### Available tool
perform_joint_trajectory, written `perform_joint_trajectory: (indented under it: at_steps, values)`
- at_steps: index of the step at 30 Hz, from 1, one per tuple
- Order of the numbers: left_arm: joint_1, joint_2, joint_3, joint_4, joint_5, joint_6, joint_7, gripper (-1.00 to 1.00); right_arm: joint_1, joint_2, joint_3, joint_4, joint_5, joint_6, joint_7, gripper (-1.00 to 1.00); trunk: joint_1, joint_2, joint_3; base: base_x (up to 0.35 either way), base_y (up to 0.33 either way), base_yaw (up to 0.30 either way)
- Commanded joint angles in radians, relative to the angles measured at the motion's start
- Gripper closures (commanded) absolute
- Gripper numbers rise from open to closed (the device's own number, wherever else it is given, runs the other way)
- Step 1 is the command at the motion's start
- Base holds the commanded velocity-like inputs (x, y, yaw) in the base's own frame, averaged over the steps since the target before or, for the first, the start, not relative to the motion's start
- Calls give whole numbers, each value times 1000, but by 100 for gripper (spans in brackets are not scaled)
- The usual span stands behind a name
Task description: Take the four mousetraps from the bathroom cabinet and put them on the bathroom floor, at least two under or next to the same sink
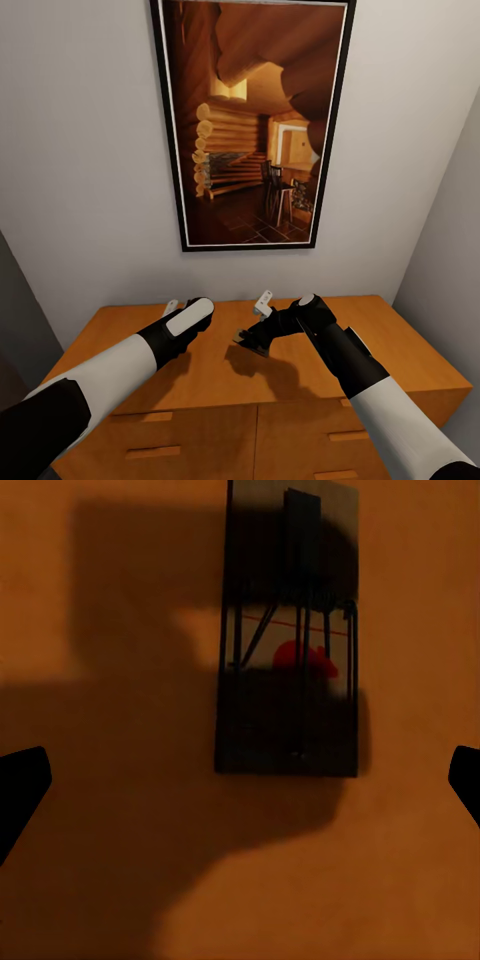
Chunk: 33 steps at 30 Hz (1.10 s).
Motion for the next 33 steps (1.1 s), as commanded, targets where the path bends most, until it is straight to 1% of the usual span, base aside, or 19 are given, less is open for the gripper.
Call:
perform_joint_trajectory:
  at_steps: [1,14,22,33]
  values:
    - [-2,0,-5,0,5,-4,1,-100,-1,0,1,-2,10,2,8,100,0,-1,-1,0,0,0]
    - [-2,1,-5,-1,5,-4,2,-100,-1,0,1,-2,10,2,8,100,0,-1,-1,3,-2,0]
    - [-1,0,-5,1,5,-4,2,-100,-1,0,1,-2,10,2,8,100,0,-1,-1,161,-101,0]
    - [-1,-1,-5,0,5,-4,2,-100,-1,1,1,-2,10,2,8,100,0,-1,-1,8,-5,0]
